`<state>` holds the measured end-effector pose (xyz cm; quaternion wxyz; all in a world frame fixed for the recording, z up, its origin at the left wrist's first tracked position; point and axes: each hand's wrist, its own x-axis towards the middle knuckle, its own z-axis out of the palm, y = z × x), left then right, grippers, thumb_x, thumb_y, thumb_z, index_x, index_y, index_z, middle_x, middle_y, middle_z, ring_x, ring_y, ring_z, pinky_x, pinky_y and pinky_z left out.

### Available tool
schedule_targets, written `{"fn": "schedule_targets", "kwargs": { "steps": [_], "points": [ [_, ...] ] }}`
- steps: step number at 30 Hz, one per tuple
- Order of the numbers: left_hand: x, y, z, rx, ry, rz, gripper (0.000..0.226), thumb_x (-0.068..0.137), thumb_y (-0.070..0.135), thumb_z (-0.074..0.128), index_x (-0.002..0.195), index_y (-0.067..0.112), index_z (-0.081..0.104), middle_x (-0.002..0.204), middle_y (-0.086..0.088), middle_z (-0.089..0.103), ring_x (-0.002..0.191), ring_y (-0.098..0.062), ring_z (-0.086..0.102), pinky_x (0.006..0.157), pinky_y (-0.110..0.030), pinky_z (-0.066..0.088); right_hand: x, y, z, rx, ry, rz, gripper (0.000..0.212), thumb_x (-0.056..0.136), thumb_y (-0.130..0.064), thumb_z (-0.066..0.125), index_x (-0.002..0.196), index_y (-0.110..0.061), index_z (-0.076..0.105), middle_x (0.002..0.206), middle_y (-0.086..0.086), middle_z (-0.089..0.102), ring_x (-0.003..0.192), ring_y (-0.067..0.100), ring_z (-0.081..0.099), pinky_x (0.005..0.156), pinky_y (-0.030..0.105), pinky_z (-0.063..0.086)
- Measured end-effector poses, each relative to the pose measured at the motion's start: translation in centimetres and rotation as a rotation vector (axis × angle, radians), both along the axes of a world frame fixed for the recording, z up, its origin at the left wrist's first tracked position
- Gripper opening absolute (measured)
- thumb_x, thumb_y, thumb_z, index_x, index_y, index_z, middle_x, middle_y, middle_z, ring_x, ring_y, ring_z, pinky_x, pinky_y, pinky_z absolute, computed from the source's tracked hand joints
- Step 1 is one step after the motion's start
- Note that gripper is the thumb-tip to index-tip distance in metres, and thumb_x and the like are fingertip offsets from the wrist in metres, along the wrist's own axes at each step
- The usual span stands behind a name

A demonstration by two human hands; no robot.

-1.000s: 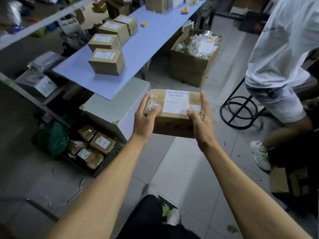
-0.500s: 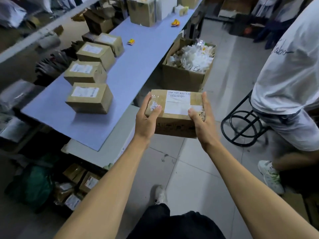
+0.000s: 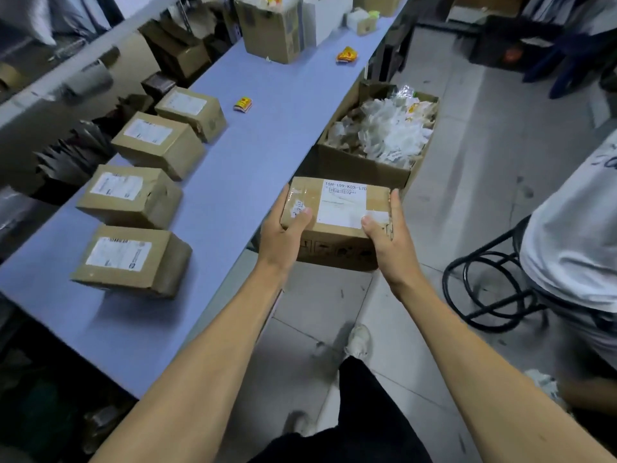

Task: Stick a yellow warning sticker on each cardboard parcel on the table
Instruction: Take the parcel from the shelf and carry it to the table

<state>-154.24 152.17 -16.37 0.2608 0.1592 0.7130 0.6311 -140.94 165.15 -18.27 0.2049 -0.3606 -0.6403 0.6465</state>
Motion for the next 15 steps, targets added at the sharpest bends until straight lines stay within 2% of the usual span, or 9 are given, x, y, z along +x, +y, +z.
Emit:
{"fn": "schedule_targets", "kwargs": {
  "steps": [4,6,8,12,14,15],
  "points": [
    [-3.6,6.1,-0.3,-0.039,-0.008,0.074,0.062,0.095,0.032,0.061,0.150,0.039,0.034,0.138,0.005,0.057,0.121,-0.016,0.060,0.094,-0.028,0.056,-4.5,7.1,-0.1,-0.024,-0.011,0.059,0.079,0.098,-0.033,0.059,0.158,-0.036,0.008,0.124,-0.034,0.044,0.101,-0.030,0.047,0.076,-0.004,0.041],
    [-5.5,8.6,-0.3,-0.042,-0.029,0.110,0.066,0.091,0.036,0.063,0.150,0.040,0.035,0.131,0.013,0.061,0.116,-0.011,0.064,0.092,-0.027,0.057,-6.8,10.2,0.2,0.009,-0.019,0.083,0.078,0.098,-0.031,0.059,0.158,-0.033,0.010,0.129,-0.028,0.045,0.103,-0.029,0.045,0.078,-0.004,0.039],
    [-7.6,10.9,-0.5,-0.041,-0.058,0.154,0.069,0.086,0.039,0.065,0.149,0.041,0.037,0.123,0.020,0.064,0.111,-0.007,0.066,0.087,-0.024,0.057,-9.2,12.8,0.5,0.028,-0.026,0.120,0.078,0.096,-0.033,0.060,0.159,-0.032,0.012,0.133,-0.023,0.048,0.111,-0.023,0.047,0.084,0.001,0.040],
    [-11.9,14.5,-0.6,-0.049,-0.073,0.228,0.070,0.081,0.043,0.067,0.146,0.044,0.040,0.119,0.027,0.062,0.104,-0.001,0.067,0.081,-0.022,0.058,-13.8,17.0,0.7,0.049,-0.040,0.179,0.083,0.090,-0.044,0.059,0.158,-0.037,0.012,0.136,-0.025,0.048,0.128,0.003,0.048,0.103,0.022,0.037],
    [-14.3,16.2,-0.9,-0.050,-0.064,0.244,0.069,0.081,0.045,0.066,0.145,0.046,0.041,0.116,0.032,0.061,0.103,0.000,0.067,0.078,-0.021,0.058,-16.2,18.9,0.4,0.046,-0.051,0.197,0.087,0.086,-0.051,0.059,0.157,-0.038,0.011,0.137,-0.024,0.048,0.129,0.006,0.047,0.106,0.026,0.037],
    [-15.5,17.0,-1.0,-0.047,-0.064,0.253,0.068,0.081,0.044,0.066,0.145,0.046,0.041,0.115,0.033,0.061,0.103,0.000,0.068,0.078,-0.022,0.058,-17.4,19.8,0.2,0.047,-0.061,0.206,0.088,0.085,-0.054,0.059,0.157,-0.038,0.011,0.136,-0.025,0.049,0.126,0.002,0.049,0.103,0.024,0.038]
  ]
}}
